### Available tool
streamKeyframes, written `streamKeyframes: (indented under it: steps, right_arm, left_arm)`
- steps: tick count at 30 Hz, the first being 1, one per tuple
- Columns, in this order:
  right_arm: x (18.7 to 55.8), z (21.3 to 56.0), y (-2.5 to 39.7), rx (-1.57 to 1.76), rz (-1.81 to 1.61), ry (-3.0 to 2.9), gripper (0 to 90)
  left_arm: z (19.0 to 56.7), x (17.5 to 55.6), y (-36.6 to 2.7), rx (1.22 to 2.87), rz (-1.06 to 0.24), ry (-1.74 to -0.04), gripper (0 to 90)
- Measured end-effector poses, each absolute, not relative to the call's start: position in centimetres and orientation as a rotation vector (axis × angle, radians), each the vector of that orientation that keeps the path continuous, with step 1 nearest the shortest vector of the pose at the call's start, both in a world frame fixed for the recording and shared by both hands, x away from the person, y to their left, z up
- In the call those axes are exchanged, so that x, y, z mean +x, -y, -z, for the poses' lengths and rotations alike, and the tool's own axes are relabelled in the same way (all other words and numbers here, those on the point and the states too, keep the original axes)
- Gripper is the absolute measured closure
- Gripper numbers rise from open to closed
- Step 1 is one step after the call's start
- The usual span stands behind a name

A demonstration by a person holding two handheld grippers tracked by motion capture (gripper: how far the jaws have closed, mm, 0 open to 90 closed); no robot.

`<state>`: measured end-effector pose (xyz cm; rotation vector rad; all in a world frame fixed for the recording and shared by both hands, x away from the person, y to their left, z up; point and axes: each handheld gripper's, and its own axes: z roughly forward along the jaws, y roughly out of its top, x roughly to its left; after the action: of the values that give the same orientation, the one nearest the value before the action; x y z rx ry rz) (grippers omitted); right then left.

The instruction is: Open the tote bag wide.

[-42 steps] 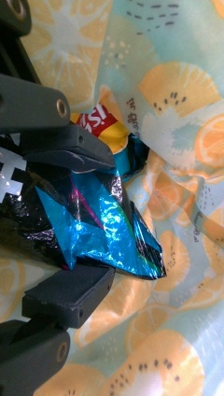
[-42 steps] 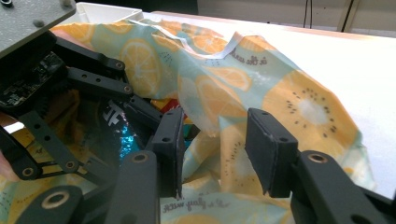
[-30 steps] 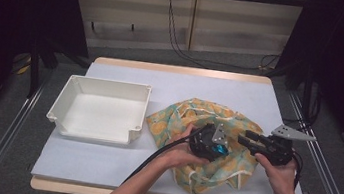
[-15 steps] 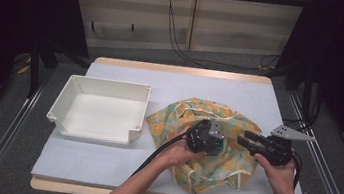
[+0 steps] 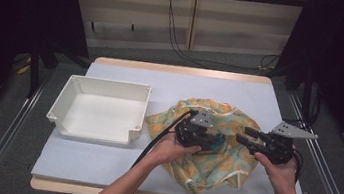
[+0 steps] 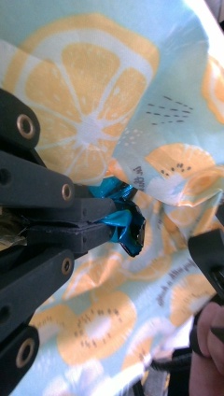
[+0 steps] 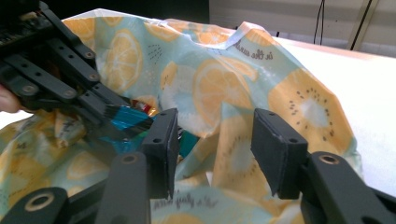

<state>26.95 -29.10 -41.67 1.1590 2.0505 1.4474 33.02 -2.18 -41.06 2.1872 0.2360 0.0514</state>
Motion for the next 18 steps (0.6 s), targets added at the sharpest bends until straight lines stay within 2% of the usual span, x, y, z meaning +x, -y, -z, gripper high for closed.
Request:
streamKeyframes:
  steps: [11, 18]
  right_arm:
    - [28.5, 39.5, 26.9, 1.068, -1.45, -2.104, 45.3]
    - [29.3, 39.4, 25.6, 1.034, -1.449, -2.175, 47.3]
  left_arm:
    - [39.2, 32.3, 1.1, 2.128, -0.023, -0.206, 88.4]
    - [39.1, 31.9, 1.1, 2.114, -0.014, -0.181, 88.5]
